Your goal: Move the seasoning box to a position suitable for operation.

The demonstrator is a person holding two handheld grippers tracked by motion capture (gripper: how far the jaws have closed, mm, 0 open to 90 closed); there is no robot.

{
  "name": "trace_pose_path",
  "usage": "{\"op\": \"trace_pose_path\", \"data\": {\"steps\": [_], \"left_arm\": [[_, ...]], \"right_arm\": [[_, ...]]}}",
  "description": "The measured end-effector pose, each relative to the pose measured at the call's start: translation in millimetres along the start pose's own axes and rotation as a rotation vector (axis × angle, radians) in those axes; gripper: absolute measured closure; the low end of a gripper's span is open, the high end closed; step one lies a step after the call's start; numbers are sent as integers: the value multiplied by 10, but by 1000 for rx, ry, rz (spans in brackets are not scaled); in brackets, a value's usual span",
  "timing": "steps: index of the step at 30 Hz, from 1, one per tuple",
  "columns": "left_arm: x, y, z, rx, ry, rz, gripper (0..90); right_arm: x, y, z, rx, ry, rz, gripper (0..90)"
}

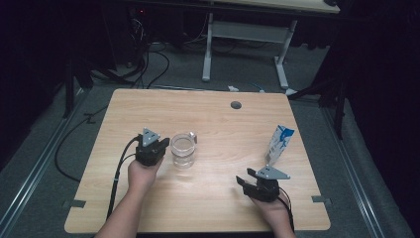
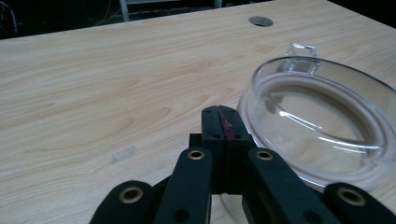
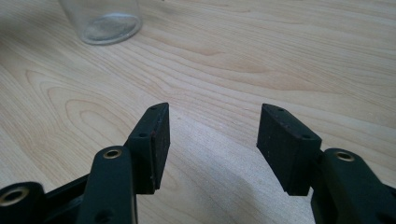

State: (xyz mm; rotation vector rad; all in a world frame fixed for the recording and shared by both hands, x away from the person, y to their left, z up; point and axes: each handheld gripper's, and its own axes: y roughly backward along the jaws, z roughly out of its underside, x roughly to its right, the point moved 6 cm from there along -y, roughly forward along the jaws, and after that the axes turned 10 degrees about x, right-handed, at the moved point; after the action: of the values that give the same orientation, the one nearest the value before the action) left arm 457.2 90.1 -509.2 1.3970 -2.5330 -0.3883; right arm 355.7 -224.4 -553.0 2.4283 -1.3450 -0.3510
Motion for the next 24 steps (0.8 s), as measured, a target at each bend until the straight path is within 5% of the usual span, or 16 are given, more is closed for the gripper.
{"op": "trace_pose_path", "data": {"steps": [18, 19, 24], "left_arm": [[311, 287, 129, 68, -18, 34, 900], [291, 276, 129, 67, -36, 17, 900], [57, 41, 129, 28, 1, -16, 900]], "right_arm": [[-20, -1, -12, 3, 13, -3, 445], [-20, 0, -11, 1, 13, -2, 445], [-37, 0, -16, 2, 19, -7, 448]]}}
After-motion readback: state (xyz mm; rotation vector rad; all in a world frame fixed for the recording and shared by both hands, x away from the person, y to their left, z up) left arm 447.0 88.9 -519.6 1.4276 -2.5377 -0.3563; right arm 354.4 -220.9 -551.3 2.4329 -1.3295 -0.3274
